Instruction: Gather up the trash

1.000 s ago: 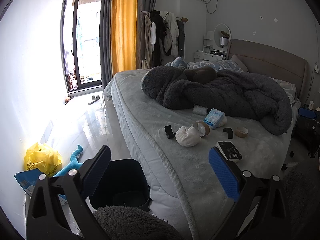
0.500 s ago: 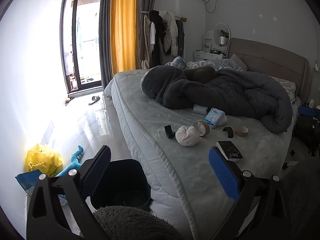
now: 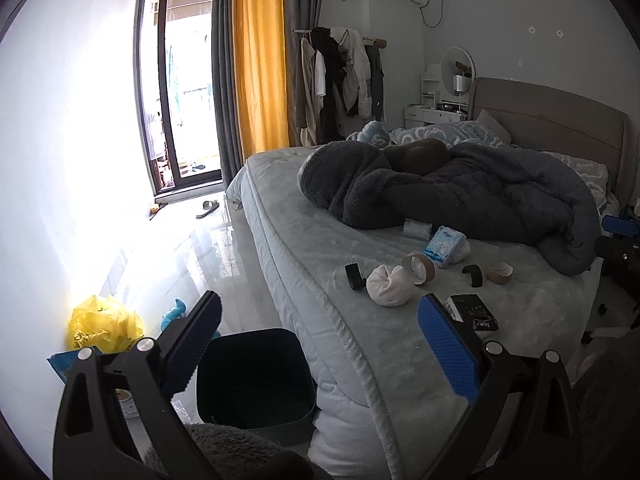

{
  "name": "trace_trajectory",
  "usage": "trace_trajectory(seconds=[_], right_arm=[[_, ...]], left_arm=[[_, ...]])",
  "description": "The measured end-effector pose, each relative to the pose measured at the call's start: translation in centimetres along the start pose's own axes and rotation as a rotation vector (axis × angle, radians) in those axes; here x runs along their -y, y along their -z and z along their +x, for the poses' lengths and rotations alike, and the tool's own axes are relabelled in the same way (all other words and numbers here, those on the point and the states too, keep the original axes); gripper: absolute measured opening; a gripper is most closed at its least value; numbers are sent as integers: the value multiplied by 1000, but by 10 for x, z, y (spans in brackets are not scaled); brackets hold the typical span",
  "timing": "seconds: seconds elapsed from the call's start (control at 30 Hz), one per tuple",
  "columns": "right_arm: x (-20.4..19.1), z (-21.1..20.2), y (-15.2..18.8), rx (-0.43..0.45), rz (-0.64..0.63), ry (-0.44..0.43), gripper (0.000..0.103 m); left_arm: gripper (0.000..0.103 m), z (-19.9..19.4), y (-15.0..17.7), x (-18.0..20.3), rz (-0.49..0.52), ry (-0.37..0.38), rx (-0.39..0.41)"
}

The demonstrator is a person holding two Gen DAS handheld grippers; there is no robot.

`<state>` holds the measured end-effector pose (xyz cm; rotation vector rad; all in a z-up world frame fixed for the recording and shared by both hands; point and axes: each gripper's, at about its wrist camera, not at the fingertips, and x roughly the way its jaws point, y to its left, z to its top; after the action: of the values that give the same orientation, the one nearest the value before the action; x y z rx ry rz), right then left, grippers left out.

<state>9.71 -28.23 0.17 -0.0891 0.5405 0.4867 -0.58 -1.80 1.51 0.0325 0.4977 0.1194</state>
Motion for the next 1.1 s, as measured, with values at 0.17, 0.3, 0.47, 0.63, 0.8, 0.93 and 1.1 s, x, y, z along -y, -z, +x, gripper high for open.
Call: trace_trajectory(seconds=[0.17,0.3,0.47,0.63,0.8,0.93,1.1], right_arm=[[6,21,-1,-21,4,12,101],[12,43,-2,-1,-9,11,101],[17,75,-5,-78,-63,51,101],[31,104,4,-134,-79,48,101],[55,125,13,-194,-22,15,101],[69,137,17,-205,-24,-9,101],[68,149,20,-216,-78,-76,101]], left_arm=[[100,7,1,8,23,-12,8],[100,19,5,14,17,25,-14],[100,33,7,25,26,131,-31],[99,54,8,40,24,206,-67],[99,79,14,58,43,248,-120],[99,100,21,77,69,273,-164],[99,116,26,97,75,275,-202]])
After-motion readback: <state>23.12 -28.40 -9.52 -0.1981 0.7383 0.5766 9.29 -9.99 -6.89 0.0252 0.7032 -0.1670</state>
